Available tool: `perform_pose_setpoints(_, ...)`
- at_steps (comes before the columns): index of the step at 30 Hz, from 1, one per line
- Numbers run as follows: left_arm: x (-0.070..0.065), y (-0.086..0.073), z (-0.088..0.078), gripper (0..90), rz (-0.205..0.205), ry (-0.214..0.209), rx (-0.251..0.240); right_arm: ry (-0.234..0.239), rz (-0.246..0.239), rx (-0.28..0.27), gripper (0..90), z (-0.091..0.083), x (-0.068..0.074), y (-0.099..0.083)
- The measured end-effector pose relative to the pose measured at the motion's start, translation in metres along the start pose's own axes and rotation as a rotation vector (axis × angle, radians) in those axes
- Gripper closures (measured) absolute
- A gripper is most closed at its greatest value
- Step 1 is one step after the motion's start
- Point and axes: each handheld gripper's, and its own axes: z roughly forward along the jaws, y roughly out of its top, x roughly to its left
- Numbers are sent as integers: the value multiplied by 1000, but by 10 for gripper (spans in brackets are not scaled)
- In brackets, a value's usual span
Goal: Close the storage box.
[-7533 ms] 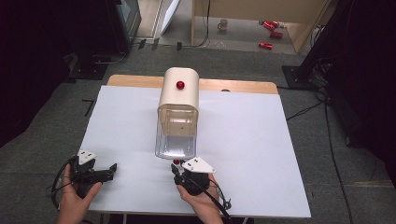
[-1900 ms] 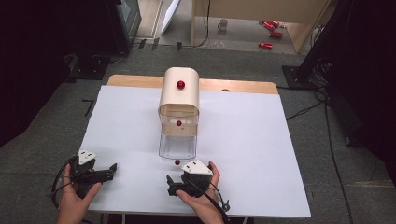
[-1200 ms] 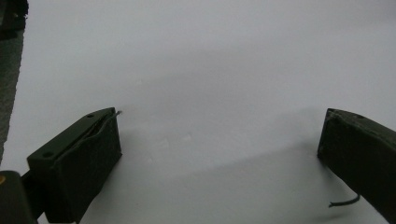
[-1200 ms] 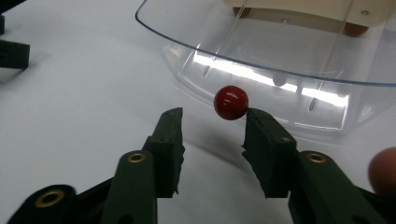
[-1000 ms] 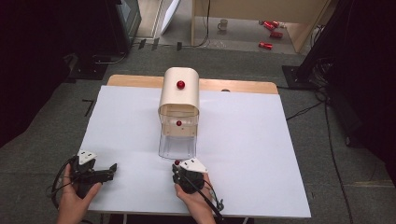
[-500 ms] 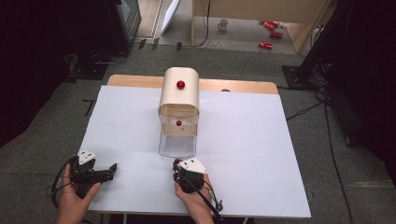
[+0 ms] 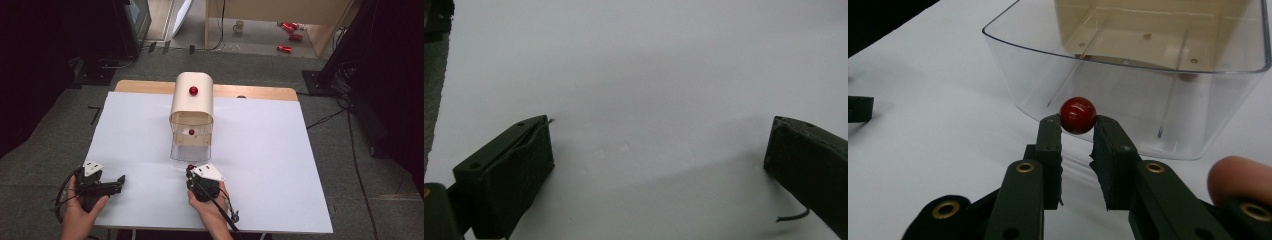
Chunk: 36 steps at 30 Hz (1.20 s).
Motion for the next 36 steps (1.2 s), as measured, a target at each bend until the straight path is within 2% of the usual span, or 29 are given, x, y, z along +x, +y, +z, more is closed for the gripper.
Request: perform_pose_setpoints(36, 0, 0, 0, 0, 0, 0, 0, -43, -20, -5, 753, 40, -19, 29)
